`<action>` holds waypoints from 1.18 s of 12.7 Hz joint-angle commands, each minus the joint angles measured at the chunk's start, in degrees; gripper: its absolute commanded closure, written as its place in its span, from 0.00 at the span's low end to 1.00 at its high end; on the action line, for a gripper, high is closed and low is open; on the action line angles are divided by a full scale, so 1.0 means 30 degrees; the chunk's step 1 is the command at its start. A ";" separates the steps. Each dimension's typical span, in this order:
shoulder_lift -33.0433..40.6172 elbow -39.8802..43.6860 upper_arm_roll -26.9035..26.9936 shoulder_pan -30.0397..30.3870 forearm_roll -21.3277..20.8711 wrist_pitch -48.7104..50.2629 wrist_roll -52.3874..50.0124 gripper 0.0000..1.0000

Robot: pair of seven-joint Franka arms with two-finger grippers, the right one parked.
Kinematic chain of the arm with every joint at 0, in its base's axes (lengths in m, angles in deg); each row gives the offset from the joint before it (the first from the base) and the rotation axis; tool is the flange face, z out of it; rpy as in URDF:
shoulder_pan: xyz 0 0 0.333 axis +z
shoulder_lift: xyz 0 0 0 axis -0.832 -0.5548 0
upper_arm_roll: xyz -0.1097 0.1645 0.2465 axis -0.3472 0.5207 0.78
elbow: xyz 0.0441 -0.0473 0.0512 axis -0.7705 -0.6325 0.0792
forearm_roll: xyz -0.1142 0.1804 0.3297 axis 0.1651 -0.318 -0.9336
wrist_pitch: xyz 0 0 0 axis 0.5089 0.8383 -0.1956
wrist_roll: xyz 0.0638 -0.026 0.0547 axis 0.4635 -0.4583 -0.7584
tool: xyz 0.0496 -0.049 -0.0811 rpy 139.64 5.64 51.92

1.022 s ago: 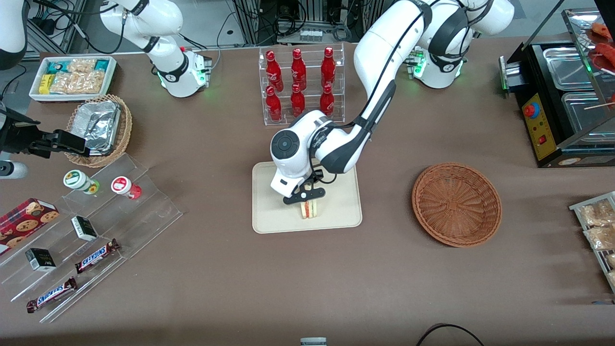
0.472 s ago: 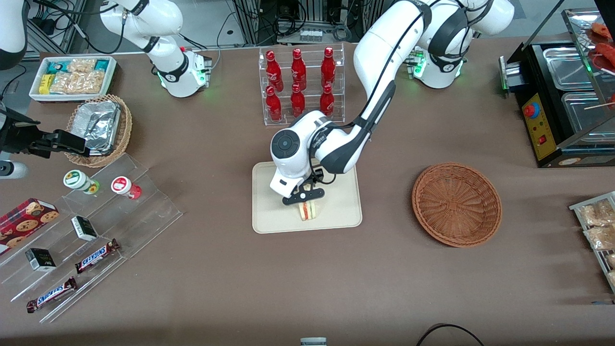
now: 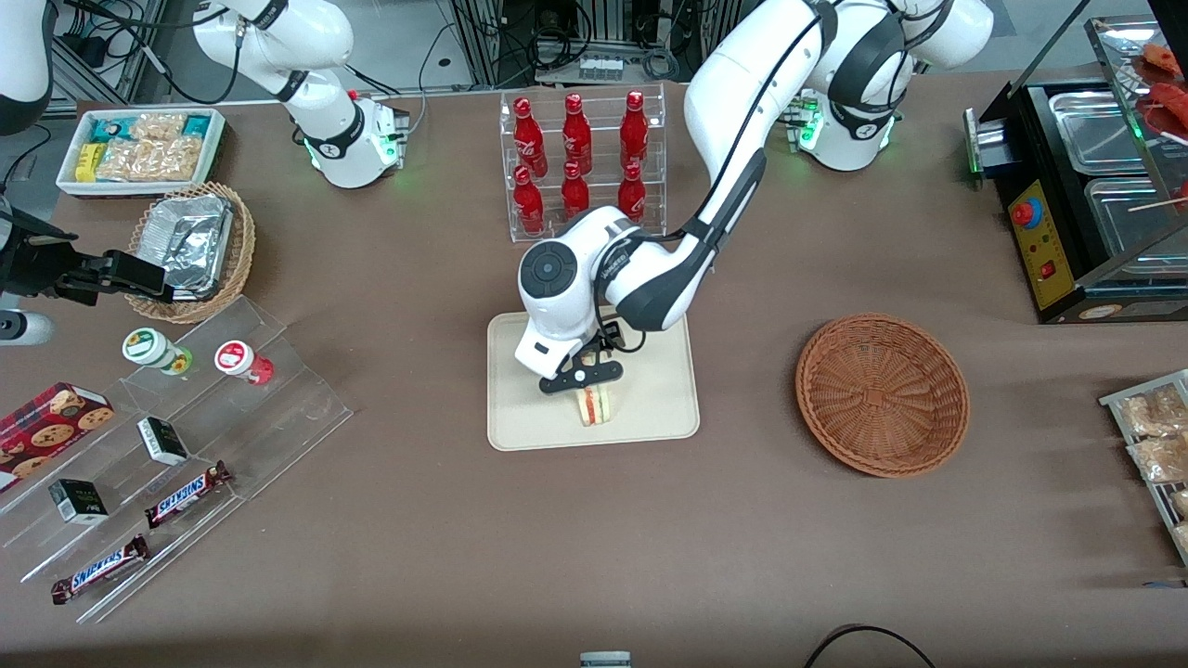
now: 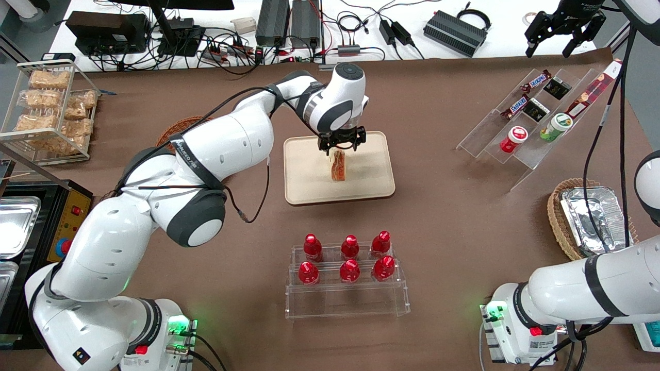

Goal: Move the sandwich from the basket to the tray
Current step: 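Open the left gripper and raise it off the sandwich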

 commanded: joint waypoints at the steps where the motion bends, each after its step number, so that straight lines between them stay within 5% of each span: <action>1: 0.1037 0.0012 0.0055 -0.0036 -0.0024 0.1052 -0.0166 0.00; 6: 0.3086 0.0012 0.0025 0.0110 0.1114 0.2021 0.0068 0.00; 9: 0.3588 -0.0017 0.0084 0.0900 0.1471 0.2954 0.4944 0.00; 15: 0.5752 -0.1622 0.0143 0.3710 0.1236 0.4570 0.9492 0.00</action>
